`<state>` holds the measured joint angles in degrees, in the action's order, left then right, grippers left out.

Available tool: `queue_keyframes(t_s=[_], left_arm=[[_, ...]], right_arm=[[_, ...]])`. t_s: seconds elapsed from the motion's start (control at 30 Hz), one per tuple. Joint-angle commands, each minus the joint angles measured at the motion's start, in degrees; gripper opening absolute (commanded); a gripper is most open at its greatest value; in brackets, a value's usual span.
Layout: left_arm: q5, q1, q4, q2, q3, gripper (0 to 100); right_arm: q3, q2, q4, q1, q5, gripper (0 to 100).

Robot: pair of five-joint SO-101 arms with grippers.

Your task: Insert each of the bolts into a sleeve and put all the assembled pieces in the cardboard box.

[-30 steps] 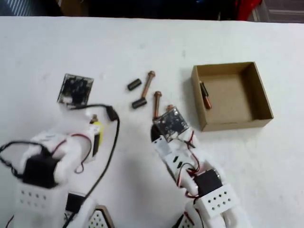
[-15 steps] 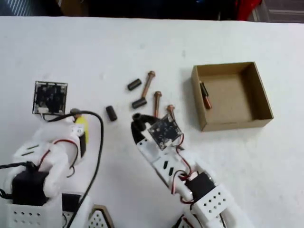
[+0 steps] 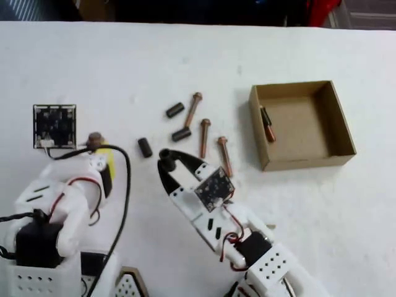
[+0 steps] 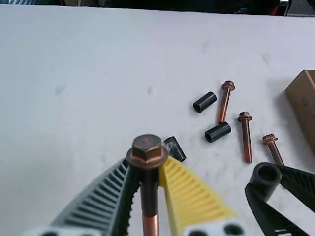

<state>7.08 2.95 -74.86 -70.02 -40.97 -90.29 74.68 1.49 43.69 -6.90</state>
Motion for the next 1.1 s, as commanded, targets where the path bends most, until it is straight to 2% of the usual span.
queue_keyframes(t_s=[0.0, 0.17, 0.4, 0.67, 0.73, 0.8, 1.07], left_arm=[[1.1, -2.9, 3.3, -0.9, 0.4, 2], [5.2, -6.5, 7.4, -1.0, 0.4, 2], [5.3, -8.6, 7.9, -1.0, 0.4, 2], [4.8, -10.9, 12.8, -0.8, 0.4, 2], [2.2, -12.3, 14.1, -0.7, 0.4, 2], [0.9, -12.6, 16.4, -0.7, -0.8, 2], [1.1, -12.6, 26.5, -1.0, -7.9, 2]], right_arm=[[-0.4, 0.9, -2.0, 0.7, 0.7, 1.7], [-0.9, 0.9, -2.0, 0.5, 5.4, 1.7], [-1.0, 0.9, -1.9, 0.5, 5.4, 1.7], [-1.0, 0.9, -2.0, 0.7, 5.2, 1.7], [-1.0, 0.9, -2.0, 0.7, 2.9, 1.7], [-1.0, 0.9, -1.9, 0.7, 0.8, 1.7], [-1.0, 0.9, -2.0, 0.7, 0.8, 1.7]])
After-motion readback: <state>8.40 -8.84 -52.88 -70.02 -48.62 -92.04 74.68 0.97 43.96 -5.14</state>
